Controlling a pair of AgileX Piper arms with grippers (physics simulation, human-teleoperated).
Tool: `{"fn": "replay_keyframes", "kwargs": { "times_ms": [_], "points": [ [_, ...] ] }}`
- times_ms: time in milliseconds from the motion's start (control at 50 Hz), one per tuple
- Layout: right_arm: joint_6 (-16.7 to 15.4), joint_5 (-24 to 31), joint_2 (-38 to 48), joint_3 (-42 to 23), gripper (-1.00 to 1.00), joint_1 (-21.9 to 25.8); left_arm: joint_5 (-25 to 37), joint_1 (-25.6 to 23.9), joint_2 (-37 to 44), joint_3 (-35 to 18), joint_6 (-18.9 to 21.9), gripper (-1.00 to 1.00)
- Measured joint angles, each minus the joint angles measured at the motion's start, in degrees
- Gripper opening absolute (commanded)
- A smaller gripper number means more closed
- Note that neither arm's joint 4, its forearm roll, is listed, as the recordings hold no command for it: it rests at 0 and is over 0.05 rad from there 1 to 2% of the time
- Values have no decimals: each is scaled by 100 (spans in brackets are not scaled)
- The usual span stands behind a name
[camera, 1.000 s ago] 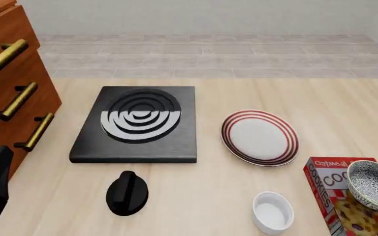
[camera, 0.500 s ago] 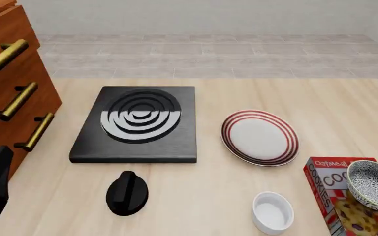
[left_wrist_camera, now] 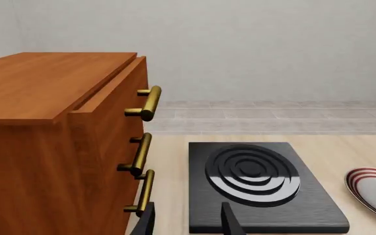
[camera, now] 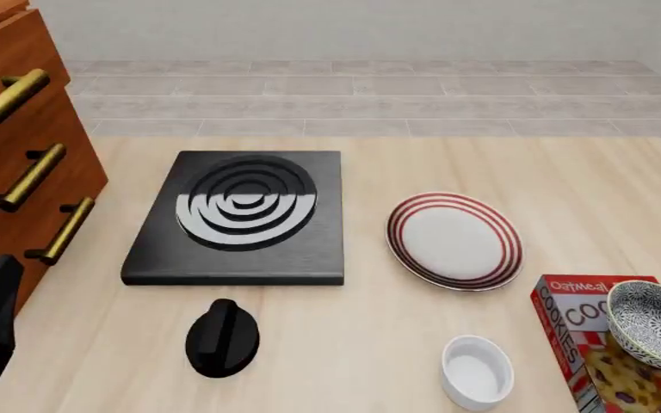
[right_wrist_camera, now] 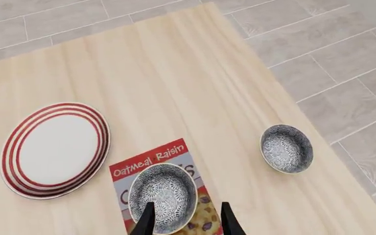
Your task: Pick the akita bowl on the cookies box and place it on the plate.
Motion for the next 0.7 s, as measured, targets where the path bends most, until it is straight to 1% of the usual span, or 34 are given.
{"fn": "replay_keyframes", "kwargs": {
  "times_ms": [440,700],
  "points": [
    [152,-602,445,479,100,-6,0,0,0,0,0,100],
    [249,-1054,826,724,100,-53,0,0,0,0,0,100]
  ]
}}
